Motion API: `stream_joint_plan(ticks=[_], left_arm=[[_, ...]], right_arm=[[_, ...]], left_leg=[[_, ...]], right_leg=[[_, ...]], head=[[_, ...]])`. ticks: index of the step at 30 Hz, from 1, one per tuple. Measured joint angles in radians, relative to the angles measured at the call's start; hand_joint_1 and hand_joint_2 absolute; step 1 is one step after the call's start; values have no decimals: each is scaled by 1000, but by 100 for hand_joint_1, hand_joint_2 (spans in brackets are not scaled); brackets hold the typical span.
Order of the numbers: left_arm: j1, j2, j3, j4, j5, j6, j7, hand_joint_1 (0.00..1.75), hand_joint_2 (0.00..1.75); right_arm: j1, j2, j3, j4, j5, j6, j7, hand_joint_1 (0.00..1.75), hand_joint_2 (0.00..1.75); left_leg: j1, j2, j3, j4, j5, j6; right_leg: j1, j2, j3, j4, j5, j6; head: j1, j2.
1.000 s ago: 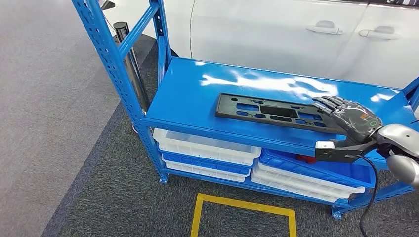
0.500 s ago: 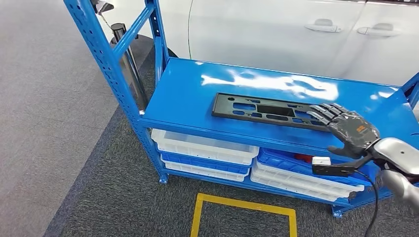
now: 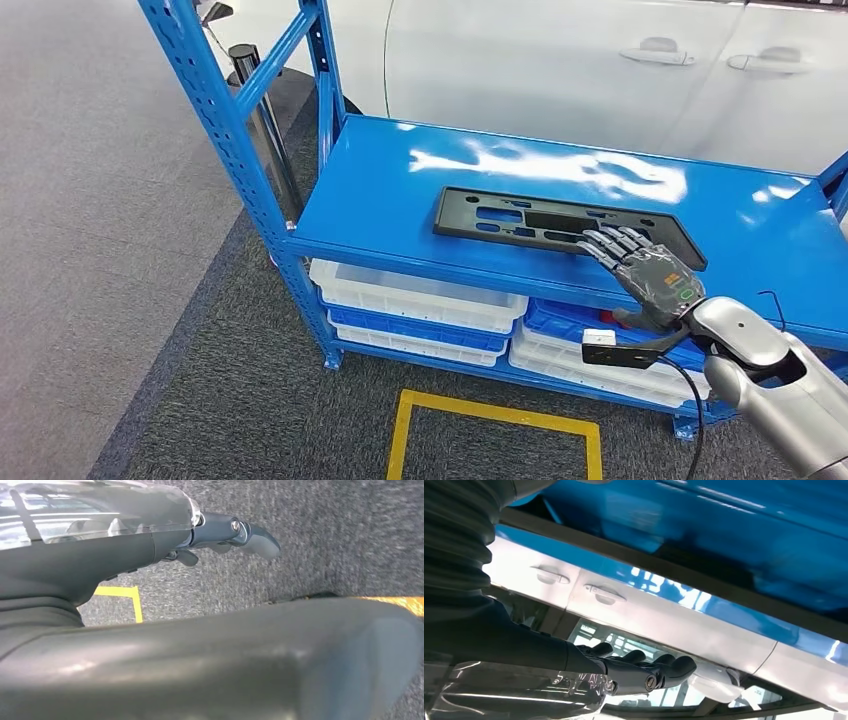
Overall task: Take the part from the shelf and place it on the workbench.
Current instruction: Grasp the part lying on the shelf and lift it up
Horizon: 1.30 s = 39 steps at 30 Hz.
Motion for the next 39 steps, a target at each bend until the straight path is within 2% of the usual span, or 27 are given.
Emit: stream_joint_plan(ticks=[2,5,6,7,8,10,11,12,15,17,18,20,21,22,23,25,26,27,28,30,32,33,35,36,37,38,39], left_arm=[[-1,0,0,0,0,0,0,0,0],[-3,0,0,0,0,0,1,0,0],[-2,0,0,0,0,0,2,0,0],[-2,-1,0,0,0,0,2,0,0],[-2,-1,0,0,0,0,2,0,0],[-3,-2,0,0,0,0,2,0,0],[-3,-3,0,0,0,0,2,0,0],[-3,-3,0,0,-1,0,2,0,0],[-3,-3,0,0,-4,0,2,0,0],[-5,-3,0,0,-7,0,2,0,0],[-6,-3,0,0,-8,0,2,0,0],[-6,-3,0,0,-8,0,1,0,0],[-5,-3,0,0,-7,1,1,0,0],[-4,-3,0,0,-6,1,1,0,0],[-3,-3,0,0,-5,2,1,0,0],[-3,-4,0,0,-2,3,0,0,0],[-3,-4,0,0,-1,4,0,0,0],[-4,-4,0,0,0,4,-1,0,0],[-3,-4,0,0,0,5,-1,0,0],[-2,-4,0,0,2,6,-1,0,0],[-2,-4,0,0,6,8,-3,0,0],[-2,-4,0,0,8,10,-5,0,0],[-1,-5,0,0,10,15,-8,0,0],[1,-6,0,0,10,17,-9,0,0],[4,-7,0,0,10,18,-11,0,0],[6,-7,0,0,10,19,-12,0,0],[7,-8,0,0,10,19,-13,0,0]], right_arm=[[-7,14,3,15,2,-3,-1,0,175],[-24,33,8,39,8,-5,-6,0,175],[-31,41,13,51,12,-5,-9,0,175],[-39,49,19,63,17,-6,-12,0,175],[-48,57,25,75,22,-7,-15,0,175],[-69,68,34,90,29,-8,-17,0,175],[-80,72,38,96,32,-9,-17,0,175],[-91,76,41,103,34,-9,-18,0,175],[-134,85,62,127,37,-7,-25,0,175],[-177,89,85,143,24,-2,-34,0,175],[-202,91,99,153,12,2,-38,0,175],[-249,94,132,177,-11,11,-46,0,175],[-269,96,149,189,-20,16,-50,0,175],[-286,98,165,202,-25,18,-53,0,175],[-302,102,179,214,-28,20,-56,0,175],[-334,111,208,240,-33,20,-62,0,175],[-352,118,222,254,-35,19,-64,0,175],[-369,124,236,269,-38,16,-65,0,175],[-384,131,250,284,-39,14,-67,0,175],[-411,147,275,314,-44,11,-71,0,175],[-439,162,300,343,-55,9,-78,0,175],[-454,169,314,358,-61,8,-83,0,175],[-475,181,341,386,-73,8,-89,0,175],[-479,187,355,398,-79,6,-90,0,175],[-479,190,366,407,-84,3,-90,0,175],[-479,193,375,414,-89,-5,-90,0,175],[-479,195,383,419,-92,-15,-88,0,175]], left_leg=[[4,0,4,-10,7,10],[4,1,3,-13,10,16],[4,1,3,-13,10,16],[4,1,3,-12,9,16],[4,1,4,-11,8,14],[3,1,5,-5,4,9],[1,0,3,-1,1,4],[0,0,1,2,0,0],[-1,0,-4,5,-3,-14],[2,1,-20,42,-28,-26],[3,1,-42,92,-55,-31],[6,1,-110,233,-119,-38],[7,1,-138,289,-135,-39],[8,1,-151,310,-132,-39],[8,1,-143,290,-110,-38],[8,1,-83,156,-36,-31],[7,1,-50,86,-11,-27],[6,1,-28,39,3,-22],[5,0,-19,16,6,-19],[5,-1,-18,10,7,-9],[7,-1,-16,2,13,2],[9,0,-16,-2,16,7],[8,0,-16,-2,16,11],[7,0,-16,-2,16,12],[7,0,-16,-1,15,12],[7,-1,-16,1,15,12],[7,-2,-16,3,13,11]], right_leg=[[-3,0,-15,38,-27,10],[-6,0,-104,225,-117,21],[-7,0,-129,273,-129,23],[-9,0,-136,285,-121,25],[-10,-1,-122,253,-93,26],[-12,-1,-55,115,-24,24],[-10,0,-27,55,-4,19],[-8,1,-12,19,4,14],[-5,2,-12,6,5,-6],[-8,2,-11,3,7,-19],[-9,2,-11,2,8,-24],[-7,1,-11,2,7,-29],[-6,1,-10,2,7,-30],[-5,1,-10,2,7,-30],[-5,0,-9,3,6,-30],[-4,1,-6,3,4,-28],[-3,2,-5,4,3,-24],[-1,3,-6,5,3,-20],[1,3,-8,6,3,-15],[1,4,-10,4,4,-3],[-2,2,-21,27,-14,7],[-3,1,-39,68,-38,10],[-4,1,-98,196,-99,15],[-5,1,-127,255,-118,18],[-5,1,-143,284,-119,19],[-6,1,-140,273,-101,19],[-7,0,-119,224,-68,19]], head=[[0,0],[0,0],[0,0],[0,0],[0,0],[0,0],[0,0],[0,0],[0,0],[0,0],[0,0],[0,0],[0,0],[0,0],[0,0],[0,0],[0,0],[0,0],[0,0],[0,0],[0,0],[0,0],[0,0],[0,0],[0,0],[0,0],[0,0]])
